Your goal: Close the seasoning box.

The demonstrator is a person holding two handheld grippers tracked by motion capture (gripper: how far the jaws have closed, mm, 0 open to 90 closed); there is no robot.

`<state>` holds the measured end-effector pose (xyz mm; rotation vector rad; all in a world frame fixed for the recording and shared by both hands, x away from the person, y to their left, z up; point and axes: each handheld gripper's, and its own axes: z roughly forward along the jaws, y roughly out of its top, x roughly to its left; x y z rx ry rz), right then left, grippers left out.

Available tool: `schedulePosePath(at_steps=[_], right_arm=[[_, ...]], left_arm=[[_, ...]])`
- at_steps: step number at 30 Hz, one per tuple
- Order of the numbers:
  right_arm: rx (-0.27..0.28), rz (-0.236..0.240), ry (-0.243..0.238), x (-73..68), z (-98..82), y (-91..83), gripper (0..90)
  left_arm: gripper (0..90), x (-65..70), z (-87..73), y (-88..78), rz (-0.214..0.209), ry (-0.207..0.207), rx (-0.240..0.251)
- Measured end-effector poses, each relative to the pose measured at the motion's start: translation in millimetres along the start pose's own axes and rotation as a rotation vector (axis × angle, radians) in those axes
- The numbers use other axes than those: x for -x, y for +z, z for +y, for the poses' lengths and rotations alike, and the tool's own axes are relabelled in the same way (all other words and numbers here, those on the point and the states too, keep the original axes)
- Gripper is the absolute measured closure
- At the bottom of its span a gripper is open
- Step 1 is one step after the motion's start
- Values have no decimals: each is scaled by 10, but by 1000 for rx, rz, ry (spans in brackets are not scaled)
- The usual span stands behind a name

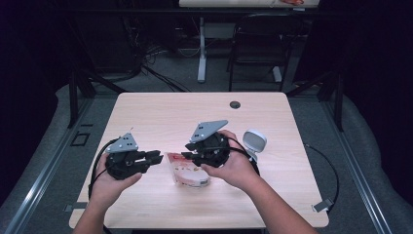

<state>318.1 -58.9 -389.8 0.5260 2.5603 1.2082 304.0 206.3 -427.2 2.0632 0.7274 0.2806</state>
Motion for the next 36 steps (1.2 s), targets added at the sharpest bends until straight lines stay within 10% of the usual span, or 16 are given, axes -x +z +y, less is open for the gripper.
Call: schedulePosePath(at_steps=[36], right_arm=[[-205, 70, -76, 18, 172, 438, 744]], left_arm=[[752, -44, -22, -33, 9, -7, 0]])
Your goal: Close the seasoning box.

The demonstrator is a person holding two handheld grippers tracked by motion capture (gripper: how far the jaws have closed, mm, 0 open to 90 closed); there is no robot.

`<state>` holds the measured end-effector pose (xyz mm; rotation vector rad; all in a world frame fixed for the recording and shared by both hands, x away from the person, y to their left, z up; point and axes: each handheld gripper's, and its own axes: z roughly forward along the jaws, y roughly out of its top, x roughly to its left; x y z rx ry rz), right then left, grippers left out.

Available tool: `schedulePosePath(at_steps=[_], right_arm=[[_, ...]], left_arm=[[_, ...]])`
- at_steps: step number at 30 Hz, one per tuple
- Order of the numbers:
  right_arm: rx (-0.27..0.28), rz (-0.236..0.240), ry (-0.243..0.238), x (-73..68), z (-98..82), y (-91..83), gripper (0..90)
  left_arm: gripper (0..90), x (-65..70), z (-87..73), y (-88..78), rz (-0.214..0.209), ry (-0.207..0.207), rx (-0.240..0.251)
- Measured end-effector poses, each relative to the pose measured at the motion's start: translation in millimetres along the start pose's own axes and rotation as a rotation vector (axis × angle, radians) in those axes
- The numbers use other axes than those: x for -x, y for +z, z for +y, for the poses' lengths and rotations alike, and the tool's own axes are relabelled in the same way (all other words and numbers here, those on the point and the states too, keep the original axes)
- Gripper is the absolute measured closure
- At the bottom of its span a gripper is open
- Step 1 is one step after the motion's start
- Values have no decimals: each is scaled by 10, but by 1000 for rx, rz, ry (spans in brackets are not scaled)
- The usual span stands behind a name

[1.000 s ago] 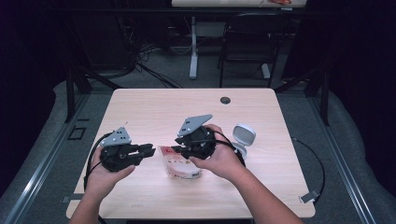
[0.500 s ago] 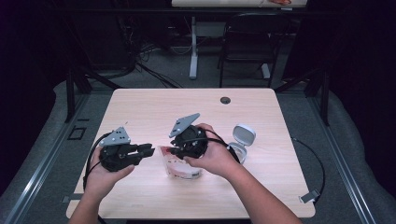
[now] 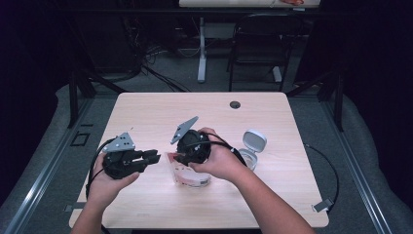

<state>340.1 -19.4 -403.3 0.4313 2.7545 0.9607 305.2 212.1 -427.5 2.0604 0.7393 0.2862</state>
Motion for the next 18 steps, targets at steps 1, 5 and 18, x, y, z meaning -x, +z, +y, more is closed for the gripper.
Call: schedulePosePath(at_steps=[1, 5, 18], right_arm=[[-6, 2, -1, 4, 4, 0, 746], [-12, -2, -2, 12, 13, 12, 750], [-46, -11, -28, 17, 36, 45, 792]], left_arm=[[752, 0, -1, 1, 0, -1, 0], [750, 1, -3, 5, 1, -1, 0], [740, -11, -9, 8, 3, -7, -1]])
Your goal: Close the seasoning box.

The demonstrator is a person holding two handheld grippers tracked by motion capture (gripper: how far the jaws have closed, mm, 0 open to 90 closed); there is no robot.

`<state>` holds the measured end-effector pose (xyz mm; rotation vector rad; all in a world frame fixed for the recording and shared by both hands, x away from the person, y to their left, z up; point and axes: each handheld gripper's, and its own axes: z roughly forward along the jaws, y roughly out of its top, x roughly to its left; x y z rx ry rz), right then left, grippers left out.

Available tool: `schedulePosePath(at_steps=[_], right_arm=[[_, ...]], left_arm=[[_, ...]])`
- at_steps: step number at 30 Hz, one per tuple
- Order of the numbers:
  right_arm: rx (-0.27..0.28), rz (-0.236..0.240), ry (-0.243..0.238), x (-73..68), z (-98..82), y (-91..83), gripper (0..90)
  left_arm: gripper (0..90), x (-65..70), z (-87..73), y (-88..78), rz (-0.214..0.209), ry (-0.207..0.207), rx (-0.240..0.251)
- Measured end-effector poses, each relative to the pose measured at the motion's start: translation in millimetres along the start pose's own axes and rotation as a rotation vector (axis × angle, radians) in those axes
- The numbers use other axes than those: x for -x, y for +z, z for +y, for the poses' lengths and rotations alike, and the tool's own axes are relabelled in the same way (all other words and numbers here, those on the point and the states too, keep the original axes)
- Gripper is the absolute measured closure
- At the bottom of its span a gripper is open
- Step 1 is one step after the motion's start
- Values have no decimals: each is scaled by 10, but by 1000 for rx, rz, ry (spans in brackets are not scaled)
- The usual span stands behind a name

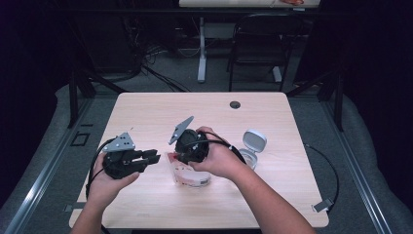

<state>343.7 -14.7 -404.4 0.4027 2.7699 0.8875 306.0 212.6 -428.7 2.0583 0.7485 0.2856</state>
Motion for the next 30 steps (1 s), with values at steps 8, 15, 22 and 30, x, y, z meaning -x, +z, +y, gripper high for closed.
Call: schedulePosePath(at_steps=[8, 15, 22, 30], right_arm=[[-12, 27, -7, 33, 6, -4, 807], [-28, 33, -19, 32, 24, 1, 820], [-33, 47, -33, 41, 32, 4, 886], [-31, 58, -48, 50, 28, 0, 895]], left_arm=[[738, 3, 0, 7, -1, 2, -6], [737, -2, -4, 8, 0, -1, -4], [736, -3, -5, 5, 0, -2, -3], [735, -9, -5, 0, -2, -1, -5]])
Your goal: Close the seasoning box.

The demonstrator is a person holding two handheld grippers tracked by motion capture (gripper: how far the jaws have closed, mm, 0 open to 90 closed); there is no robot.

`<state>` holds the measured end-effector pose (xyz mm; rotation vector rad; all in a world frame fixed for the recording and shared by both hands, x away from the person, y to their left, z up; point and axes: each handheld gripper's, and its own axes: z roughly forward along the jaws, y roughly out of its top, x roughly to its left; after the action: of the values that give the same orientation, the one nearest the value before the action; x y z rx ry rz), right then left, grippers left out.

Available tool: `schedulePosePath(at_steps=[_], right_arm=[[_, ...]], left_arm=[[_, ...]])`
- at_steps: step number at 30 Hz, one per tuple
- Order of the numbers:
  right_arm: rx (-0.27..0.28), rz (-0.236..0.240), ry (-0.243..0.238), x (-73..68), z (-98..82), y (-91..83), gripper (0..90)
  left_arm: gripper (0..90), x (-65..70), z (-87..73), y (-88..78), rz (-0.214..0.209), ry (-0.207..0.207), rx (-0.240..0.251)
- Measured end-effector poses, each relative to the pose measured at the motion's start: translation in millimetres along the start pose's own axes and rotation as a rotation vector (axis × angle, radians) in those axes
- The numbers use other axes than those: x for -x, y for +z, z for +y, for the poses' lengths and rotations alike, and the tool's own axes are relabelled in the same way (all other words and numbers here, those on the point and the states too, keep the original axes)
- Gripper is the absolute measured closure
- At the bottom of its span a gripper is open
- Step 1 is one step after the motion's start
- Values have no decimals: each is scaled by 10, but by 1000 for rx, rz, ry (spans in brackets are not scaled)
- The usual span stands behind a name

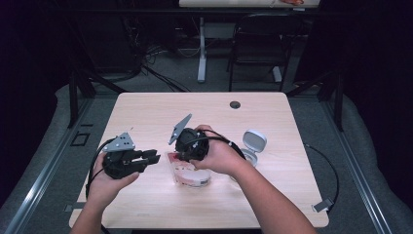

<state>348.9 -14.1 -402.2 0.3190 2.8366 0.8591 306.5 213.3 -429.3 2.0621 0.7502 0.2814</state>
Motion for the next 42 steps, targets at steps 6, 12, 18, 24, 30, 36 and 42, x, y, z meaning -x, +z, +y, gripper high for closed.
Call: schedulePosePath(at_steps=[6, 12, 18, 24, 30, 36, 42], right_arm=[[5, -1, -7, 2, -7, -8, 898], [8, -9, -7, 15, -35, -40, 900], [21, -12, -8, 3, -71, -97, 900], [44, -12, -10, -16, -88, -176, 900], [68, -17, -13, -36, -99, -248, 900], [80, -25, -13, -41, -116, -304, 900], [97, -26, -7, -33, -141, -368, 900]], left_arm=[[730, -3, -5, 5, 0, 0, -1], [700, -1, -7, 17, -6, 0, -2], [660, 6, -12, 49, -21, 0, 1], [638, 19, -12, 64, -26, 10, -1], [632, 28, -16, 81, -27, 16, -1], [633, 39, -27, 122, -30, 29, -6], [633, 51, -41, 168, -49, 24, -3]])
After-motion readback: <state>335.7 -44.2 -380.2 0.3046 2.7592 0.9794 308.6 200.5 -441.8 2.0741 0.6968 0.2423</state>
